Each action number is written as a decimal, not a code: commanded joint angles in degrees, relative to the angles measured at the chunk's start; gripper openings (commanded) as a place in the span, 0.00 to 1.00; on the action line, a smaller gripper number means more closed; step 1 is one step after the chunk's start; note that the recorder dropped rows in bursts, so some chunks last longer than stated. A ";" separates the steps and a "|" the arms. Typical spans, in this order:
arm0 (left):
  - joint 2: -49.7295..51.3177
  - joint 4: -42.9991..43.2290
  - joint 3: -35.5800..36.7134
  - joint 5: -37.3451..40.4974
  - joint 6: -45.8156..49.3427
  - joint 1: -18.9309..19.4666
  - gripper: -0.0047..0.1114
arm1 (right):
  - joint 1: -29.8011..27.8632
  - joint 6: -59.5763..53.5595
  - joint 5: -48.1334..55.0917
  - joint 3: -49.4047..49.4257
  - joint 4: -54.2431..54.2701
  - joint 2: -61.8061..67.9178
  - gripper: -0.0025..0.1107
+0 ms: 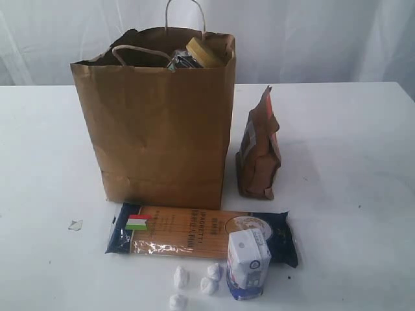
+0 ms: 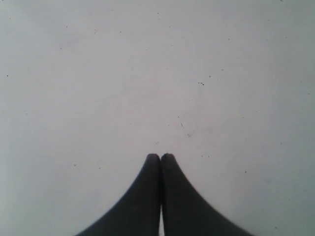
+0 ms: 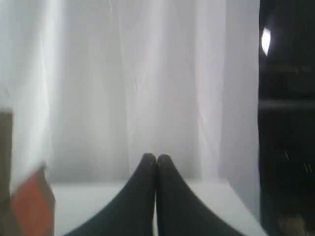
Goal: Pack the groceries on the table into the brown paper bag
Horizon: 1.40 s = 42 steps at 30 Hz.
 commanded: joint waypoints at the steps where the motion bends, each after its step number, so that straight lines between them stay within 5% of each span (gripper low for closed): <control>1: -0.22 -0.65 0.24 0.32 0.14 -0.57 0.04 | -0.32 0.94 -20.50 -2.19 10.12 0.58 0.02; 4: -0.22 -0.65 0.24 0.32 0.14 -0.57 0.04 | -0.32 0.25 -24.66 -12.06 18.42 3.65 0.02; 14: -0.22 -0.65 0.24 0.20 0.14 -0.57 0.04 | -0.32 -2.47 -18.17 -40.61 16.74 30.60 0.02; 18: -0.22 -0.65 0.24 0.20 0.14 -0.57 0.04 | -0.32 -4.66 -3.14 -41.46 14.82 43.35 0.02; 25: -0.22 -0.65 0.24 0.20 0.14 -0.57 0.04 | -0.32 -32.62 19.52 -41.46 14.63 64.18 0.02; 35: -0.22 -0.65 0.24 0.08 0.14 -0.57 0.04 | 2.79 -32.74 44.54 -41.46 25.88 63.76 0.02; 39: -0.22 -0.65 0.24 0.08 0.14 -0.57 0.04 | 7.80 -42.28 46.33 -40.23 33.00 64.86 0.02; 42: -0.22 -0.65 0.24 0.08 0.14 -0.57 0.04 | 13.22 -43.04 36.31 -36.43 33.29 64.82 0.02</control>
